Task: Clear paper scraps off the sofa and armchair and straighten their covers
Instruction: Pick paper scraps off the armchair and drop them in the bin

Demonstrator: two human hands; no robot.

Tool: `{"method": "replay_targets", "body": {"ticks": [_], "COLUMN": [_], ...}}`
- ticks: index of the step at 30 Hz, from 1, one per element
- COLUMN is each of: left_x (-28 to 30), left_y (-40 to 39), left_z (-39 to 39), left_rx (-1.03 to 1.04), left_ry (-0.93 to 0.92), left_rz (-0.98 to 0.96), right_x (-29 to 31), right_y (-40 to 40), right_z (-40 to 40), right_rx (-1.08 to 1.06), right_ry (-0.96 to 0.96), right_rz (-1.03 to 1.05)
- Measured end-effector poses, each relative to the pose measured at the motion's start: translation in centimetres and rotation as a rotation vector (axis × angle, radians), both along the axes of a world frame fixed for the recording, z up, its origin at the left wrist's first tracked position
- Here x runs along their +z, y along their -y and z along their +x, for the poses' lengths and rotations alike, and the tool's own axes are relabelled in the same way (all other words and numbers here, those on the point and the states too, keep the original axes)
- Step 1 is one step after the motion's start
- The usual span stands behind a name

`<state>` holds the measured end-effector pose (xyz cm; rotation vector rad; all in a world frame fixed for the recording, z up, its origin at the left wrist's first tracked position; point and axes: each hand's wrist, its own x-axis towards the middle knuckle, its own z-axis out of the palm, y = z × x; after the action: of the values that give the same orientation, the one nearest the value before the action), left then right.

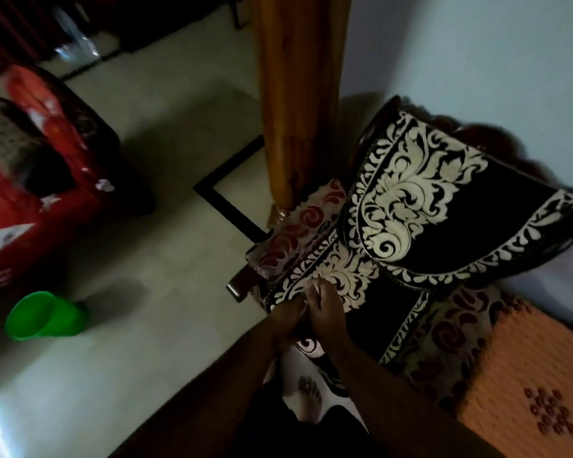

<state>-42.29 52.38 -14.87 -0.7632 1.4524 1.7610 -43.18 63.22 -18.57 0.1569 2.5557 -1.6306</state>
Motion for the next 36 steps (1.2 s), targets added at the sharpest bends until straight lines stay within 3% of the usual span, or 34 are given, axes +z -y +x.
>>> {"method": "replay_targets", "body": {"ticks": [5,10,16,27,33,36], "left_x": [3.7,6.9,7.5,10.5,11.2,10.6], "left_y": [3.7,9.1,17.8,36.0,42.4,45.4], "left_z": [3.9,7.7,13.6,31.8,37.8,39.5], "left_rx": [0.492,0.737,1.017,1.232,1.266,1.282], "left_ry": [-0.038,-0.081,-0.118,-0.212,-0.264,-0.339], "left_rz": [0.059,0.11,0.13,0.065,0.018,0.023], "right_x": [2.5,4.7,7.1,9.6,10.4,10.5], "right_y": [3.0,8.3,16.9,36.6,44.6,47.9], "right_z": [3.8,6.3,9.6,23.0,27.1,27.8], "right_rx": [0.258,0.535,0.918,1.418,1.355,1.355], "right_ry": [-0.209,-0.459,-0.525,-0.789,-0.963,-0.825], "right_rz": [-0.029,0.015,0.271,0.254,0.297,0.269]}}
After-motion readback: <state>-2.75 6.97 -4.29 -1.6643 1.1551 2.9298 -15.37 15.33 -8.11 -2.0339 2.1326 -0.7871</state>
